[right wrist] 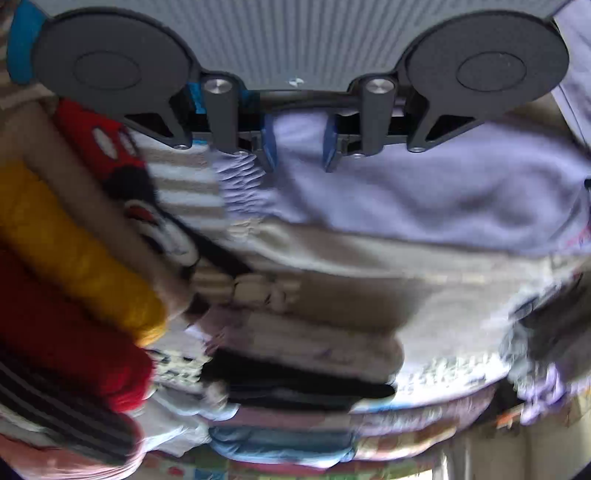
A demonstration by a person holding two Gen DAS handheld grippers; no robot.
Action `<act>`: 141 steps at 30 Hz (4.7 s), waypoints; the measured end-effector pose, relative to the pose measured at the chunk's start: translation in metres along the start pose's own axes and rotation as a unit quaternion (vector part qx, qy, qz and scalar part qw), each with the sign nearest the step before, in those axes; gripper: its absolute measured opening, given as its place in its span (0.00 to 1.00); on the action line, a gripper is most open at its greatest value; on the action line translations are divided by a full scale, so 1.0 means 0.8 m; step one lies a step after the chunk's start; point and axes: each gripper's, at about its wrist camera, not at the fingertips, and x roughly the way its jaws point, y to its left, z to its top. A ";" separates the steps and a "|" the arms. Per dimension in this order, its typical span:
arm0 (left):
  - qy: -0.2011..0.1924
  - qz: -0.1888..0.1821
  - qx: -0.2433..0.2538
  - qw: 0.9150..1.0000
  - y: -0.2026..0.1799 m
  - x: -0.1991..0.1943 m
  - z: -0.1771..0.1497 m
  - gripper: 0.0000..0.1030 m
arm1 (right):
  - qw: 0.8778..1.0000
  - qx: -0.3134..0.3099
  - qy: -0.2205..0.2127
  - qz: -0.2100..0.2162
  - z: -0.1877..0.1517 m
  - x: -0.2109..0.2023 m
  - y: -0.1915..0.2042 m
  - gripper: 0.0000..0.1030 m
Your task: Fold clothes
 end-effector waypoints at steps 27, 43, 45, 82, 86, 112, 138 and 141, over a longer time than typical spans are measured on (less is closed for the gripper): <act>-0.003 0.011 -0.140 0.990 0.086 0.002 -0.008 0.39 | 0.992 -0.103 0.025 0.067 0.049 0.075 0.114 0.26; -0.044 0.044 -0.138 0.988 0.118 -0.063 -0.015 0.39 | 0.998 -0.051 -0.035 -0.008 0.013 -0.038 0.007 0.34; -0.056 0.050 -0.130 0.989 0.110 -0.082 -0.023 0.39 | 0.996 -0.076 -0.052 0.010 -0.012 -0.078 0.028 0.35; -0.082 0.060 0.064 0.993 -0.139 -0.165 -0.103 0.49 | 0.970 -0.128 -0.205 -0.004 -0.256 -0.284 0.099 0.54; -0.069 0.125 0.169 0.975 -0.117 -0.187 -0.108 0.59 | 0.950 -0.227 -0.212 -0.023 -0.244 -0.314 0.099 0.55; -0.015 0.222 0.492 0.842 -0.002 -0.130 -0.223 0.50 | 0.827 -0.550 -0.085 -0.075 -0.316 -0.217 0.126 0.39; -0.063 0.172 0.135 0.974 0.067 -0.133 -0.077 0.06 | 0.942 -0.325 -0.076 0.009 -0.094 -0.201 0.048 0.05; -0.067 0.169 0.108 0.977 0.078 -0.119 -0.055 0.06 | 0.946 -0.318 -0.070 0.005 -0.058 -0.178 0.041 0.04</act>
